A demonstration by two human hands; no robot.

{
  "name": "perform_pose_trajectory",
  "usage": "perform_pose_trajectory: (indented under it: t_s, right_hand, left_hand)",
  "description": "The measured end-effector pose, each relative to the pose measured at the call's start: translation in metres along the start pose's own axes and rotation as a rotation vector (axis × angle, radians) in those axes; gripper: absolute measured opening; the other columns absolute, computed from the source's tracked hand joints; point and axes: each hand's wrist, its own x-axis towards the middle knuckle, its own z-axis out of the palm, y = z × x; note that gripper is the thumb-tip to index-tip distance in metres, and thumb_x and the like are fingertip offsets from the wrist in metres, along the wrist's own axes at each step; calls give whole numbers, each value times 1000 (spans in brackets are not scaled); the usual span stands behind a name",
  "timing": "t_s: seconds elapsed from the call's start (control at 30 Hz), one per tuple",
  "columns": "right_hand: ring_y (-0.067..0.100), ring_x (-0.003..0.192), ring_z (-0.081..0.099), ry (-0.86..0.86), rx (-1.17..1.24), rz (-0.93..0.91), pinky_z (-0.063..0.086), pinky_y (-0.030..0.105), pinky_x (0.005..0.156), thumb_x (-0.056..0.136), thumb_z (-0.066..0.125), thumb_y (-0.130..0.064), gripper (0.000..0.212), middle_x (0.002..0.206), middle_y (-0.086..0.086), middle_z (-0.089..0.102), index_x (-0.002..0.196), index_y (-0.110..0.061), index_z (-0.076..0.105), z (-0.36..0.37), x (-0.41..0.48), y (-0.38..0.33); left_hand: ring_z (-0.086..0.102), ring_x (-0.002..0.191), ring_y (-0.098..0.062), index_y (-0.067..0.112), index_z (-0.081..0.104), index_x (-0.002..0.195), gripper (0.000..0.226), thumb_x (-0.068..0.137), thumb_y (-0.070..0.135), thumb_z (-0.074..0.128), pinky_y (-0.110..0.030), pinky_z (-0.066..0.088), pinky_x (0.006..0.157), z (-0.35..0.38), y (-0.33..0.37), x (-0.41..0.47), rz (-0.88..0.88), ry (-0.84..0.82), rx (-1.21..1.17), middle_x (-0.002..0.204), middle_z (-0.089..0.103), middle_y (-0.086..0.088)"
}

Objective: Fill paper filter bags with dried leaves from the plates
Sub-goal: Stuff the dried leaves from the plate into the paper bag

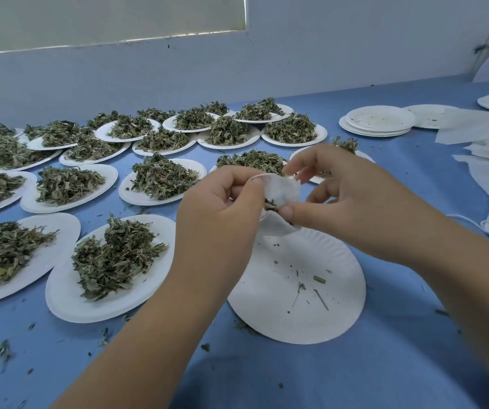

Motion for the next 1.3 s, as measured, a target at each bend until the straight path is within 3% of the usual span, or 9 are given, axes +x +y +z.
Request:
perform_pose_trajectory:
  t_s: [0.1, 0.23, 0.47, 0.63, 0.7, 0.97, 1.1, 1.17, 1.3]
  right_hand:
    - [11, 61, 68, -37, 178, 84, 57, 32, 63, 69, 72, -38, 31, 99, -15, 59, 97, -36, 61, 8, 2, 2]
    - [11, 57, 64, 48, 235, 54, 46, 16, 47, 78, 75, -25, 9, 77, -7, 67, 83, -25, 68, 20, 7, 6]
    - [8, 59, 55, 31, 208, 109, 42, 20, 47, 82, 61, -14, 6, 79, 8, 68, 83, -18, 67, 23, 10, 8]
    - [23, 100, 67, -256, 367, 1, 57, 43, 87, 82, 60, -1, 46, 109, -6, 68, 113, -34, 64, 11, 1, 4]
    - [21, 102, 66, -180, 320, -39, 54, 47, 90, 78, 60, 2, 51, 111, -7, 67, 114, -33, 64, 17, 1, 1]
    - [0, 70, 60, 90, 200, -17, 46, 15, 57, 77, 57, -3, 25, 78, -12, 68, 81, -25, 68, 28, 8, 3]
    - [9, 74, 60, 112, 82, 16, 47, 27, 62, 78, 54, -5, 23, 77, -9, 67, 80, -25, 66, 31, 11, 8]
    - [17, 72, 63, 97, 169, 40, 52, 34, 61, 79, 57, -4, 24, 78, -2, 70, 82, -25, 68, 27, 11, 9]
    - [14, 74, 68, 106, 437, 14, 55, 24, 60, 85, 67, -16, 13, 86, -1, 71, 89, -27, 72, 19, 8, 11]
  left_hand:
    - [39, 45, -8, 22, 72, 79, 19, 91, 15, 59, -19, 35, 44, 3, 2, -2, 24, -21, 7, 50, 47, 12]
    - [39, 41, -4, 20, 72, 79, 18, 90, 12, 60, -14, 33, 42, 10, 6, -7, 46, -64, 1, 45, 47, 14]
    - [45, 42, 0, 14, 73, 82, 17, 89, 4, 61, -5, 31, 44, 19, 11, -15, 100, -121, 40, 48, 50, 17]
    - [47, 47, -1, 20, 73, 82, 19, 90, 11, 59, -11, 36, 46, 11, 10, -10, 71, -36, 22, 51, 54, 13]
    - [45, 46, -1, 20, 72, 81, 18, 90, 12, 59, -12, 34, 45, 10, 8, -9, 62, -21, 11, 49, 51, 16]
    - [50, 39, 1, 15, 72, 80, 16, 89, 6, 62, -4, 31, 43, 20, 7, -17, 64, -135, -10, 48, 53, 16]
    - [49, 42, 1, 17, 72, 81, 15, 90, 10, 63, -6, 31, 44, 21, 5, -16, 43, -152, -11, 48, 51, 17]
    - [45, 42, 1, 18, 73, 82, 14, 89, 11, 63, -8, 31, 44, 18, 5, -14, 36, -152, -24, 48, 49, 18]
    - [40, 44, -1, 23, 72, 86, 17, 93, 15, 59, -14, 33, 43, 9, 7, -9, 71, -68, -56, 51, 50, 15]
